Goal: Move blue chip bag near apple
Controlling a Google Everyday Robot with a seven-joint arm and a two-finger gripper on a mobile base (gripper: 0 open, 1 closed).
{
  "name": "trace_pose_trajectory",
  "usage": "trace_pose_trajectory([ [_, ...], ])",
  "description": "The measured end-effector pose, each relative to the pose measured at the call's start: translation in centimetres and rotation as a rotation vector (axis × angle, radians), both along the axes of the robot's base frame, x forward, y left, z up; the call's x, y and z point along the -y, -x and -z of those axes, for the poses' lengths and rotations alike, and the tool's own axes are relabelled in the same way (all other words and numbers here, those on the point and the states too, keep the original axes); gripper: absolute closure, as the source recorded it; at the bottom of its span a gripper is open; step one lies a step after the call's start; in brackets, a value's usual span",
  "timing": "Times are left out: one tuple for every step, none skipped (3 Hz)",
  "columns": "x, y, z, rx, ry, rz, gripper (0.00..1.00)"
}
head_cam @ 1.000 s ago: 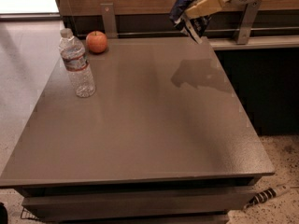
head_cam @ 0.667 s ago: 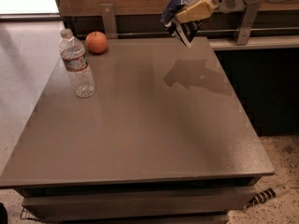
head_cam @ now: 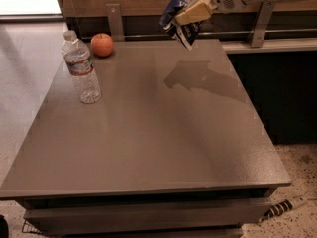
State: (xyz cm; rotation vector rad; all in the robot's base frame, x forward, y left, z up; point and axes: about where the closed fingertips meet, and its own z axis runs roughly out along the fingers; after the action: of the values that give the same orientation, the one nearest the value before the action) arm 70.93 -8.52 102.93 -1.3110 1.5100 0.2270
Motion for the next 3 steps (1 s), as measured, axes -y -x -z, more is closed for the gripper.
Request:
trace_pose_trajectory([
  [-5.7,-2.7,1.8,-0.024,0.011,-0.002,1.00],
  [-9.6,-4.5,3.0,-0.029,-0.009,-0.001,1.00],
  [-11.5,-5.9,4.2,-0.033,-0.017,0.000,1.00],
])
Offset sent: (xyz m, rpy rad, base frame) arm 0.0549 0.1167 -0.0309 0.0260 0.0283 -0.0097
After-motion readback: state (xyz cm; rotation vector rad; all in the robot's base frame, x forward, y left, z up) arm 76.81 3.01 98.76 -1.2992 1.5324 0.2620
